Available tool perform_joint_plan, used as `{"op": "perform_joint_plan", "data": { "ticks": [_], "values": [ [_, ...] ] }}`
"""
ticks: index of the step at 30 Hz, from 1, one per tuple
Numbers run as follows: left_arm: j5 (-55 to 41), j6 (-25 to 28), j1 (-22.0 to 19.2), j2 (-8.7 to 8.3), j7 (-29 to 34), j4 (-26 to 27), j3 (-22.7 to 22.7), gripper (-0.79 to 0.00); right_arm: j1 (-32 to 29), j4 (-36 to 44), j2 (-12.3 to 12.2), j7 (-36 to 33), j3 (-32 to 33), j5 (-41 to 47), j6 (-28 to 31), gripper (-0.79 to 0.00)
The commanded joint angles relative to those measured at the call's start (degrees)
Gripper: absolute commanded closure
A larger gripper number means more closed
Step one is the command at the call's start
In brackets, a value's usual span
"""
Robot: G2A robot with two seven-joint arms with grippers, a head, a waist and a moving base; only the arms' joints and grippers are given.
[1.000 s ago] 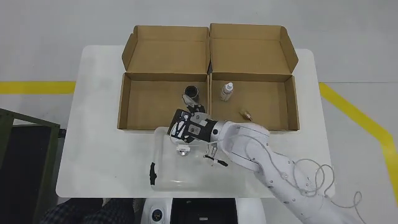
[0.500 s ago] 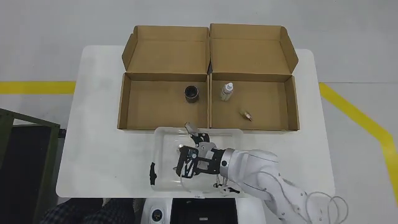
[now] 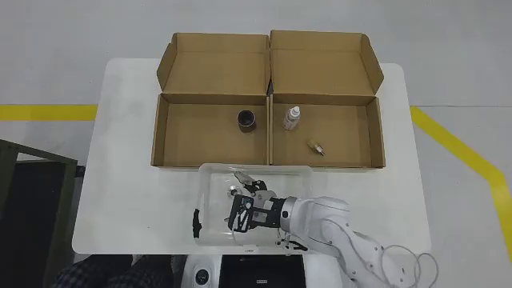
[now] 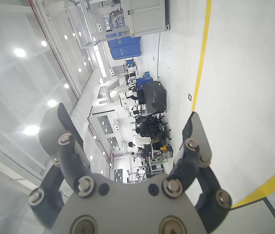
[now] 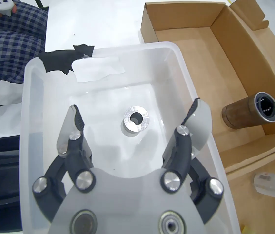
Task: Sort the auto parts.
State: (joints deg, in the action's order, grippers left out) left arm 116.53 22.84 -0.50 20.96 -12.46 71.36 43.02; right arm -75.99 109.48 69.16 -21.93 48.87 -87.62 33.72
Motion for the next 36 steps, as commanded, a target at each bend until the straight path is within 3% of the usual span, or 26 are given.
{"op": "perform_joint_plan", "data": {
  "ticks": [1,17,36],
  "values": [
    [0.00,0.00,0.00,0.00,0.00,0.00,0.00,-0.785,0.38,-0.81,0.10,0.16,-0.36,-0.29,-0.41,-0.671],
    [0.00,0.00,0.00,0.00,0.00,0.00,0.00,-0.785,3.41,-7.39,1.08,0.43,-2.55,-0.80,-3.25,-0.542],
    [0.00,0.00,0.00,0.00,0.00,0.00,0.00,-0.785,5.61,-11.95,2.28,0.89,-4.92,-0.08,-4.58,-0.292]
  ]
}}
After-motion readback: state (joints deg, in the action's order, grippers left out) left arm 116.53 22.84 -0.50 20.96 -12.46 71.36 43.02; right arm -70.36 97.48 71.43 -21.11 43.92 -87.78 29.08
